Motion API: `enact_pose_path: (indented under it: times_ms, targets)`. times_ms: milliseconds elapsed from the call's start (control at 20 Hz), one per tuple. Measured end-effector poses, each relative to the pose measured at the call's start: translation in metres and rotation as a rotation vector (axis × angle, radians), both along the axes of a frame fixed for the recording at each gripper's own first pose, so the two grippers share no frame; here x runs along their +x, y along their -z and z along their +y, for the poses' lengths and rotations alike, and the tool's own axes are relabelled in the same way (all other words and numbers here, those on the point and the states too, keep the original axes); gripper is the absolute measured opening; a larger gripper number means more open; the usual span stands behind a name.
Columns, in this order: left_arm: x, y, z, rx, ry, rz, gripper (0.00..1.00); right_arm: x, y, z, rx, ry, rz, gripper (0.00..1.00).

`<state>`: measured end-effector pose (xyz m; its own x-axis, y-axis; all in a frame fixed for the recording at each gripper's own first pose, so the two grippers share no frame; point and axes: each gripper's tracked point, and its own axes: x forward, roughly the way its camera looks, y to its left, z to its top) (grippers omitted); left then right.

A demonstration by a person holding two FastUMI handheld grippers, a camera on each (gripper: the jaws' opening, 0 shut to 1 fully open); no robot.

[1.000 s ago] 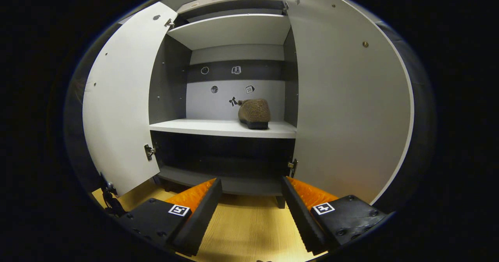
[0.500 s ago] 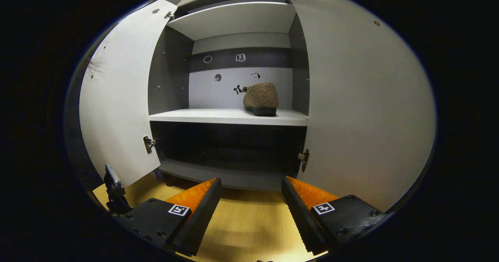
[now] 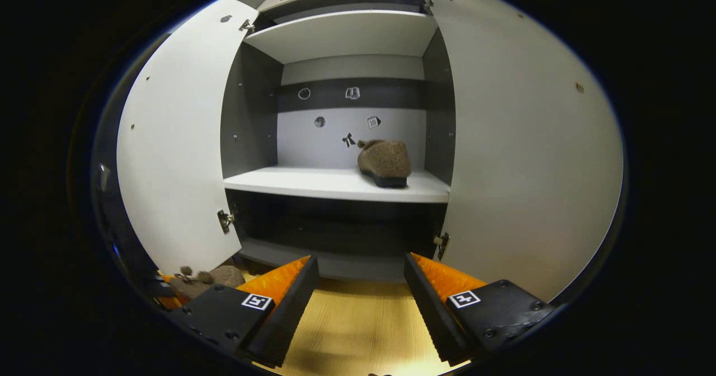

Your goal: Grab one shoe with the right hand and put it into the shoe cabinet, grab the other shoe with the left hand and put it into the shoe cabinet; then close the right door with the right hand and the left door with the left hand.

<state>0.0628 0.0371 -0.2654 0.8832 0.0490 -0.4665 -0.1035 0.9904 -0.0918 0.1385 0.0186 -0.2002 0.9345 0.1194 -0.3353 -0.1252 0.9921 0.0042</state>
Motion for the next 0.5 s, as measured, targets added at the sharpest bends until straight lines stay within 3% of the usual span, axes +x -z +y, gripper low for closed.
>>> enact_pose_path:
  times_ms: [150,250,400,500]
  targets:
    - [0.009,-0.084,0.000,0.044,-0.006,-0.082,0.05,0.017,-0.022,0.020,-0.004,-0.079,-0.027,0.98]
    - [0.026,-0.126,0.005,0.030,-0.059,-0.132,0.05,0.029,-0.032,0.031,-0.016,-0.152,-0.048,0.98]
    - [0.058,-0.161,0.013,0.014,-0.144,-0.155,0.05,0.041,-0.043,0.043,0.013,-0.255,-0.059,0.98]
    - [0.080,-0.175,0.020,0.061,-0.187,-0.165,0.05,0.047,-0.049,0.054,0.051,-0.328,-0.058,0.98]
